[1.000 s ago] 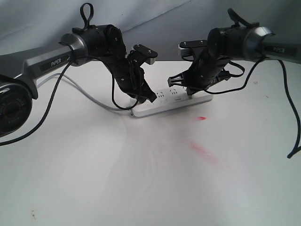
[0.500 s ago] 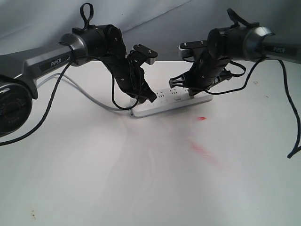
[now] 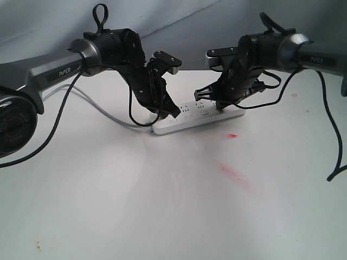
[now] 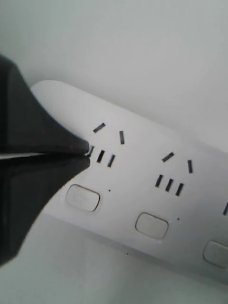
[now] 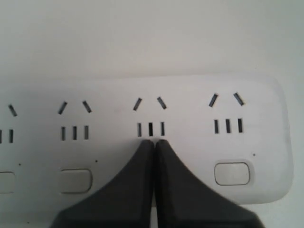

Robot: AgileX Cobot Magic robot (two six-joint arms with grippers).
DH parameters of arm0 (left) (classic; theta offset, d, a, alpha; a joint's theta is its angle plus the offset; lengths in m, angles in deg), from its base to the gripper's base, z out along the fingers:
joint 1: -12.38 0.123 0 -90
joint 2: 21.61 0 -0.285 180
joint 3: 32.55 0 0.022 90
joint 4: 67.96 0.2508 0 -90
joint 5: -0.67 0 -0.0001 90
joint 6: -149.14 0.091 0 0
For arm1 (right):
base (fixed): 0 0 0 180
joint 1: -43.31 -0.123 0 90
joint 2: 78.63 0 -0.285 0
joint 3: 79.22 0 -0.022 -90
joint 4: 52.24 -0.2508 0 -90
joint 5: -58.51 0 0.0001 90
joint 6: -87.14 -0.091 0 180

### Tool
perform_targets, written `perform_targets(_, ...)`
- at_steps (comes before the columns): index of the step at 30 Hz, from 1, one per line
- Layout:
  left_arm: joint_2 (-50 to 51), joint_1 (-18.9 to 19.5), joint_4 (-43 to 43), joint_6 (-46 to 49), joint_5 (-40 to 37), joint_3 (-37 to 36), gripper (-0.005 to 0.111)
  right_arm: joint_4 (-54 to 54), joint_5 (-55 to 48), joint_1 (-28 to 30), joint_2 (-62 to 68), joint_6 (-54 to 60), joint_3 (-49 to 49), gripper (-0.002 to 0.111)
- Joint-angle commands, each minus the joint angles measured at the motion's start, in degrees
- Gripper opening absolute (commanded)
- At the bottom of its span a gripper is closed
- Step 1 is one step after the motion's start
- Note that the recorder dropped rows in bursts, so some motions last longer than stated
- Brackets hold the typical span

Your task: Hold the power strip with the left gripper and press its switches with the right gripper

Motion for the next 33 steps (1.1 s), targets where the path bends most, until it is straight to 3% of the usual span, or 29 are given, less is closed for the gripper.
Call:
perform_targets(1, 2.18, -0.04, 0.8, -0.01, -0.74, -0.87, 0.0, 0.7, -4.05, -0.04, 3.58, -0.12, 1.5, 0.0)
perform_targets(10, 2.18, -0.04, 0.8, -0.12, -0.74, -0.87, 0.0, -0.38, -4.36, -0.04, -0.72, -0.12, 1.5, 0.0)
perform_targets(17, 2.18, -0.04, 0.8, -0.12, -0.74, -0.87, 0.0, -5.01, 1.37, -0.04, -8.95, -0.84, 1.5, 0.0)
perform_targets(33, 2.18, -0.04, 0.8, 0.01, -0.74, -0.87, 0.0, -5.98, 0.8, -2.79, -6.22, -0.07, 1.5, 0.0)
